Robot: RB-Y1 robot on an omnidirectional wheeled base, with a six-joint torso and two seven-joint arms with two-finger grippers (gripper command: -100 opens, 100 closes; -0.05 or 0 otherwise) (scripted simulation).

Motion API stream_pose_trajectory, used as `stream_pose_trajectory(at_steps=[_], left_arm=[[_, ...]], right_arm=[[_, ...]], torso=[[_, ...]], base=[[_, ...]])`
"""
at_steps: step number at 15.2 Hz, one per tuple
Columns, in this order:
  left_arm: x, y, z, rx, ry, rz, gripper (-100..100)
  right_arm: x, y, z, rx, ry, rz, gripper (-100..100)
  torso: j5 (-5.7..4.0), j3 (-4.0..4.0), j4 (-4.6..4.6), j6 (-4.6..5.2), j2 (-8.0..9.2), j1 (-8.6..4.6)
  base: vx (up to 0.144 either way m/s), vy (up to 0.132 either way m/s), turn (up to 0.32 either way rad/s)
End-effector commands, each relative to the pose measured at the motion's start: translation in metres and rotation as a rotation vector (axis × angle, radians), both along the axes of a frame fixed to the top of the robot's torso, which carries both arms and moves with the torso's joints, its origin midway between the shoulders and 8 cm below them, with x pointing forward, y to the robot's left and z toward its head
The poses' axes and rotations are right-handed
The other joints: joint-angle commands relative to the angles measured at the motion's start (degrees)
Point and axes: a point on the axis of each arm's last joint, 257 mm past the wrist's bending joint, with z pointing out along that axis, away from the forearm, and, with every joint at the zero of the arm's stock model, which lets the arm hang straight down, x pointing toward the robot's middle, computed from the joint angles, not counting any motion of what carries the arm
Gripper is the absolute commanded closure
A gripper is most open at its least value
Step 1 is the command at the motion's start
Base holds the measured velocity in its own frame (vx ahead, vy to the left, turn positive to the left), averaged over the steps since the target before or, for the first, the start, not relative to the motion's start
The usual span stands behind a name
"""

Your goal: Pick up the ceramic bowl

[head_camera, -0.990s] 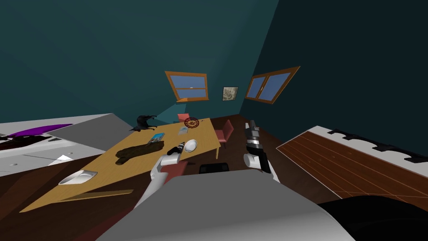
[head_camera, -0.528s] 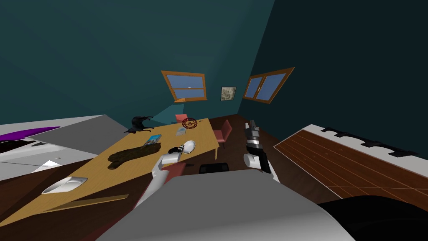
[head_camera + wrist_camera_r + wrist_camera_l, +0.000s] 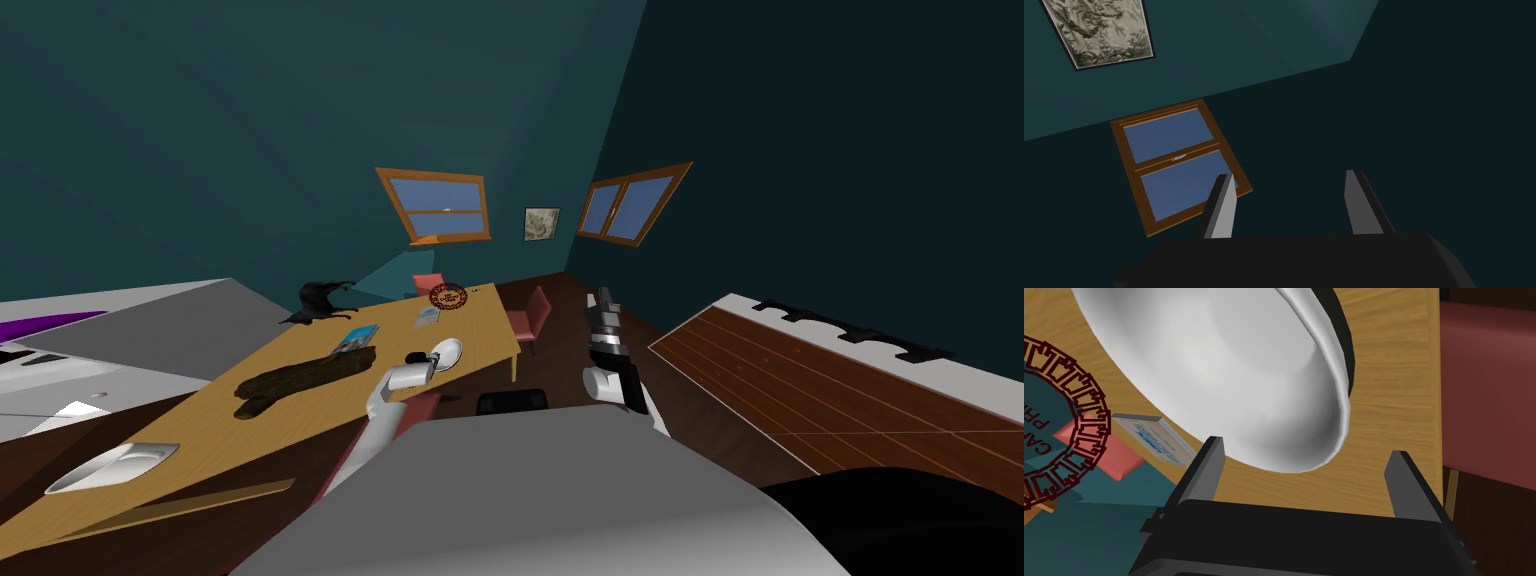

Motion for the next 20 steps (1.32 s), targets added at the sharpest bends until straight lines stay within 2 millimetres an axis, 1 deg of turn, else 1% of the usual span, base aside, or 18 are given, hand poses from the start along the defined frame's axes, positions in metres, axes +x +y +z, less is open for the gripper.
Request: stream_pose_trajectory(at_steps=[1, 2, 6, 7, 8, 13, 14, 15, 19, 20], left_arm=[[-0.011, 0.0, -0.008, -0.01, 0.056, 0.016, -100], [-0.011, 0.0, -0.008, -0.01, 0.056, 0.016, -100], [-0.023, 0.0, -0.017, -0.024, 0.121, 0.034, -100], [-0.019, 0.0, -0.015, -0.021, 0.104, 0.03, -100], [-0.021, 0.0, -0.023, -0.022, 0.109, 0.033, -100], [-0.024, -0.001, -0.039, -0.024, 0.109, 0.036, -100], [-0.023, -0.001, -0.034, -0.024, 0.111, 0.035, -100], [-0.023, -0.001, -0.035, -0.023, 0.109, 0.035, 100], [-0.022, -0.001, -0.034, -0.024, 0.106, 0.035, 100], [-0.022, 0.0, -0.027, -0.023, 0.109, 0.034, 100]], right_arm=[[0.0, 0.0, 0.0, 0.0, 0.0, 0.0, 0], [0.0, 0.0, 0.0, 0.0, 0.0, 0.0, 0], [0.0, 0.0, 0.0, 0.0, 0.0, 0.0, 0], [0.0, 0.0, 0.0, 0.0, 0.0, 0.0, 0], [0.0, 0.0, 0.0, 0.0, 0.0, 0.0, 0], [0.0, 0.0, 0.0, 0.0, 0.0, 0.0, 0], [0.0, 0.0, 0.0, 0.0, 0.0, 0.0, 0], [0.0, 0.0, 0.0, 0.0, 0.0, 0.0, 0], [0.0, 0.0, 0.0, 0.0, 0.0, 0.0, 0], [0.0, 0.0, 0.0, 0.0, 0.0, 0.0, 0]], torso=[[0.0, 0.0, 0.0, 0.0, 0.0, 0.0], [0.0, 0.0, 0.0, 0.01, -0.01, -0.01], [0.0, 0.01, 0.0, 0.0, 0.01, 0.01], [0.0, 0.01, 0.0, 0.0, 0.01, 0.01], [0.0, 0.02, 0.01, -0.01, 0.03, 0.04], [0.05, -0.02, -0.01, -0.01, -0.03, 0.24], [0.05, -0.02, -0.01, -0.01, -0.04, 0.25], [0.05, -0.01, 0.0, -0.02, -0.02, 0.22], [0.02, -0.03, -0.04, -0.01, -0.01, 0.12], [0.01, -0.02, -0.03, -0.01, -0.01, 0.12]], base=[[0.016, -0.029, -0.065], [0.014, -0.024, -0.039], [0.011, -0.022, -0.041], [0.006, -0.012, -0.012], [0.012, 0.004, -0.009], [0.023, 0.028, -0.013], [0.016, 0.019, -0.007], [0.006, 0.007, -0.001], [0.0, 0.001, 0.0], [-0.016, -0.013, 0.013]])
